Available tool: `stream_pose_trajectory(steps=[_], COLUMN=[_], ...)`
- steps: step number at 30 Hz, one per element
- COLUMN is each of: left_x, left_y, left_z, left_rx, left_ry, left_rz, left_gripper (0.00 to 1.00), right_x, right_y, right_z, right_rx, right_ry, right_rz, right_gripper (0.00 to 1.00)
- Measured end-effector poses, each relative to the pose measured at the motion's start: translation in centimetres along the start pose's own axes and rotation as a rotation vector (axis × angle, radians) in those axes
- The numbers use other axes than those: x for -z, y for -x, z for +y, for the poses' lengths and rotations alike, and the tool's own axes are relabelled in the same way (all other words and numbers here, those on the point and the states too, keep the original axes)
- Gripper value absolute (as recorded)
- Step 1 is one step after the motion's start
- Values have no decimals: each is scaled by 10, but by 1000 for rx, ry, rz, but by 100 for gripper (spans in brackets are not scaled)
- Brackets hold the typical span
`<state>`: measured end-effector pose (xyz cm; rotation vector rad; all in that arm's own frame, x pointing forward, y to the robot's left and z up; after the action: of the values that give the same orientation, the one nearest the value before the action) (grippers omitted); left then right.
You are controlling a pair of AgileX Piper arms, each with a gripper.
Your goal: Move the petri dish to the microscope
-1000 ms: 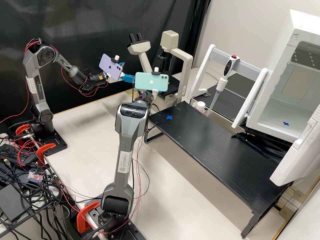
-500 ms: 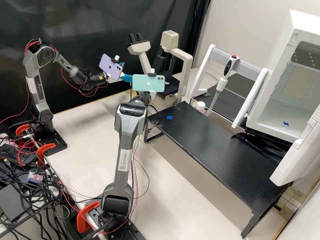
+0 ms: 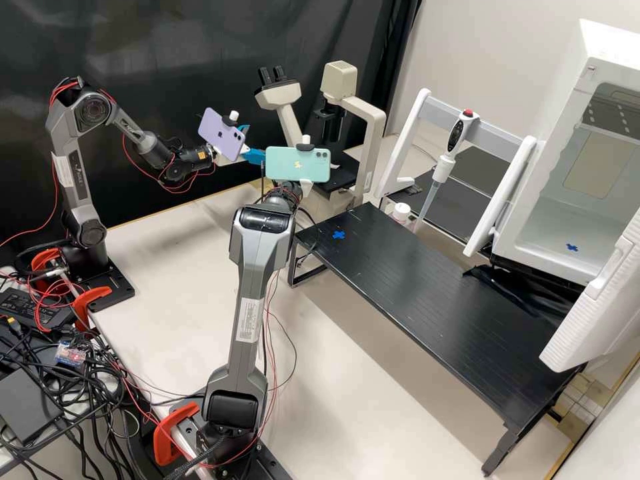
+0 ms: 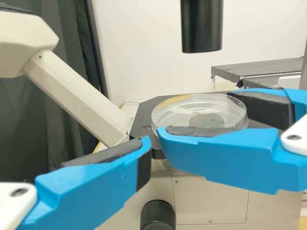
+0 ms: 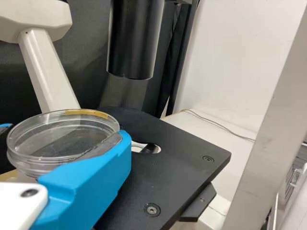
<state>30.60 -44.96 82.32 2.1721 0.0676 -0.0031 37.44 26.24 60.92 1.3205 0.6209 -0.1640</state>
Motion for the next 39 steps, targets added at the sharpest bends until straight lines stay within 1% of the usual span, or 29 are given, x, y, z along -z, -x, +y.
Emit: stream_pose_trajectory(steps=[1,3,7,9,15,19,28,29,35,37,39], left_x=[0,0,0,0,0,0,0,0,0,0,0], left_y=[0,0,0,0,0,0,0,0,0,0,0], left_z=[0,0,0,0,0,0,0,0,0,0,0], left_rx=[0,0,0,0,0,0,0,0,0,0,0], left_ry=[0,0,0,0,0,0,0,0,0,0,0], left_rz=[0,0,0,0,0,0,0,0,0,0,0], left_gripper=[100,100,100,100,100,100,100,100,100,100,100], right_x=[0,-1,-5,-6,-6,-6,-8,-9,-11,-11,-11], right_y=[0,0,3,4,3,3,3,3,6,7,7], right_z=[0,0,3,4,4,5,8,8,8,9,9], right_rx=[2,11,18,20,26,33,30,31,30,28,28], right_ry=[-3,-25,-83,-90,-92,-102,-104,-103,-110,-102,-102], right_rz=[0,5,1,-3,-4,-8,-19,-21,-42,-44,-44], right_gripper=[0,0,0,0,0,0,0,100,100,100,100])
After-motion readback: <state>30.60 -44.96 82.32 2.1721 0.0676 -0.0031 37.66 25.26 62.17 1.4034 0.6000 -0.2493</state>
